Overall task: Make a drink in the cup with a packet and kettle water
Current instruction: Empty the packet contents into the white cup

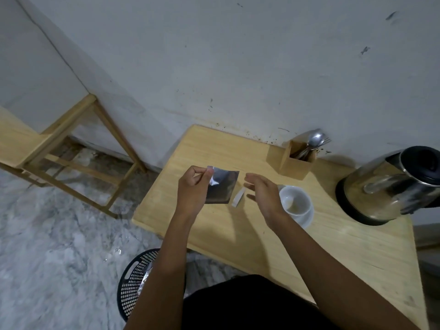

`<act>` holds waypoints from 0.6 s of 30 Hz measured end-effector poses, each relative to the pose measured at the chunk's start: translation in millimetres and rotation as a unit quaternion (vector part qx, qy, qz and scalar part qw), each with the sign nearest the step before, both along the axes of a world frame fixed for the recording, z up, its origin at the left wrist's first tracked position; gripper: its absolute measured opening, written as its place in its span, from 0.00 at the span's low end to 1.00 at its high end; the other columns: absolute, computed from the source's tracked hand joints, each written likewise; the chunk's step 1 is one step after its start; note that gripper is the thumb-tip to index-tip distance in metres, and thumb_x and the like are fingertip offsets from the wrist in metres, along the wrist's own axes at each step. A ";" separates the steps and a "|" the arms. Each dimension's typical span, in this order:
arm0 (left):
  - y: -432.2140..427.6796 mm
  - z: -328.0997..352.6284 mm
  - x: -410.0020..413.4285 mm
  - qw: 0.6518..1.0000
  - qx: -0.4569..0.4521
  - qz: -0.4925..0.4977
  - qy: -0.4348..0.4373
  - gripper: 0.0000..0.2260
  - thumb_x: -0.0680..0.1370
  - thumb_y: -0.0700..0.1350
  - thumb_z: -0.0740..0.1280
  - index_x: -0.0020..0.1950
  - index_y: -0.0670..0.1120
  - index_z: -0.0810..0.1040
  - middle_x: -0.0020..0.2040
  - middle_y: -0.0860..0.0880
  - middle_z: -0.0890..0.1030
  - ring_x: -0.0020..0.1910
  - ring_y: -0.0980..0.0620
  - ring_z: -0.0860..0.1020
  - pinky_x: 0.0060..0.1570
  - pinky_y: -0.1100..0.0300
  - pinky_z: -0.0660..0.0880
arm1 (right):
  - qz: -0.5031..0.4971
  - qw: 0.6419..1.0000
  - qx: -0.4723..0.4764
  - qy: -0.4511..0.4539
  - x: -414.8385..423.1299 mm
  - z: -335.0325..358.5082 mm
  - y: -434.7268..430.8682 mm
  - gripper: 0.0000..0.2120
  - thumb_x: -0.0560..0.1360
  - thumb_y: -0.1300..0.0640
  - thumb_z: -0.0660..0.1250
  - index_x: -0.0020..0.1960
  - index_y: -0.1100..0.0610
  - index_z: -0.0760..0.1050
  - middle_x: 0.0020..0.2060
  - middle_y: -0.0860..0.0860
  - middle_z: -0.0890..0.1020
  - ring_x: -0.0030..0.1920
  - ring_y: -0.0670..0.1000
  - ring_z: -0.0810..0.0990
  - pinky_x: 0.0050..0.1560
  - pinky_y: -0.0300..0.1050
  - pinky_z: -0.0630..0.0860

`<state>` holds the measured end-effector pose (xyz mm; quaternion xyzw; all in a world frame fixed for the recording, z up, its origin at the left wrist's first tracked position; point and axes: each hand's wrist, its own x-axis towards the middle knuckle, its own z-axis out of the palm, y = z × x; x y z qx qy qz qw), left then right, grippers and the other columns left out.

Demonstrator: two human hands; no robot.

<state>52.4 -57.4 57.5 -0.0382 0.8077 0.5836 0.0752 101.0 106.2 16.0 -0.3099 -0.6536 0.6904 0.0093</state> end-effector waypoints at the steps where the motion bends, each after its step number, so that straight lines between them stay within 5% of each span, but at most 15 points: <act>1: 3.6 1.0 1.2 1.000 0.008 -0.009 -0.007 0.10 0.77 0.53 0.67 0.47 0.47 0.78 0.40 0.56 0.80 0.40 0.60 0.77 0.39 0.64 0.72 | 0.037 0.999 -0.022 0.009 9.5 2.2 0.8 0.13 0.79 0.49 0.63 0.59 0.53 0.79 0.55 0.47 0.83 0.56 0.46 0.80 0.59 0.49 0.77; 4: 16.3 3.4 5.1 0.998 0.043 -0.037 -0.024 0.10 0.76 0.55 0.67 0.47 0.50 0.78 0.43 0.51 0.83 0.41 0.56 0.79 0.40 0.62 0.73 | 0.110 0.993 -0.011 0.039 28.3 8.0 2.3 0.13 0.79 0.48 0.65 0.58 0.52 0.80 0.52 0.47 0.85 0.54 0.45 0.82 0.56 0.44 0.78; 8: 34.4 6.6 11.3 0.992 0.092 -0.081 -0.037 0.08 0.74 0.52 0.70 0.45 0.48 0.79 0.41 0.47 0.84 0.39 0.50 0.79 0.41 0.53 0.76 | 0.046 0.995 0.037 0.075 40.7 15.3 17.1 0.09 0.79 0.53 0.66 0.46 0.56 0.82 0.38 0.50 0.84 0.40 0.46 0.81 0.47 0.42 0.77; 13: 56.2 4.7 19.6 0.971 0.068 -0.210 -0.093 0.07 0.74 0.50 0.71 0.47 0.47 0.83 0.44 0.43 0.86 0.43 0.46 0.83 0.47 0.46 0.80 | 0.001 0.992 0.075 0.098 64.8 22.4 44.1 0.08 0.79 0.56 0.66 0.47 0.59 0.81 0.34 0.48 0.82 0.35 0.42 0.78 0.40 0.36 0.75; 16: 75.9 5.7 27.4 0.970 0.045 -0.230 -0.070 0.11 0.74 0.48 0.71 0.43 0.40 0.81 0.37 0.43 0.84 0.35 0.51 0.79 0.39 0.53 0.76 | -0.057 0.985 0.137 0.094 82.6 15.5 55.8 0.06 0.78 0.57 0.67 0.53 0.57 0.80 0.40 0.46 0.83 0.39 0.38 0.80 0.43 0.34 0.74; 18: 90.9 10.1 35.5 0.969 0.046 -0.235 -0.066 0.12 0.74 0.45 0.70 0.42 0.36 0.78 0.34 0.46 0.81 0.31 0.54 0.77 0.34 0.58 0.75 | -0.082 0.975 0.192 0.075 102.2 3.1 64.0 0.15 0.77 0.54 0.68 0.63 0.52 0.74 0.51 0.44 0.81 0.49 0.37 0.79 0.47 0.32 0.76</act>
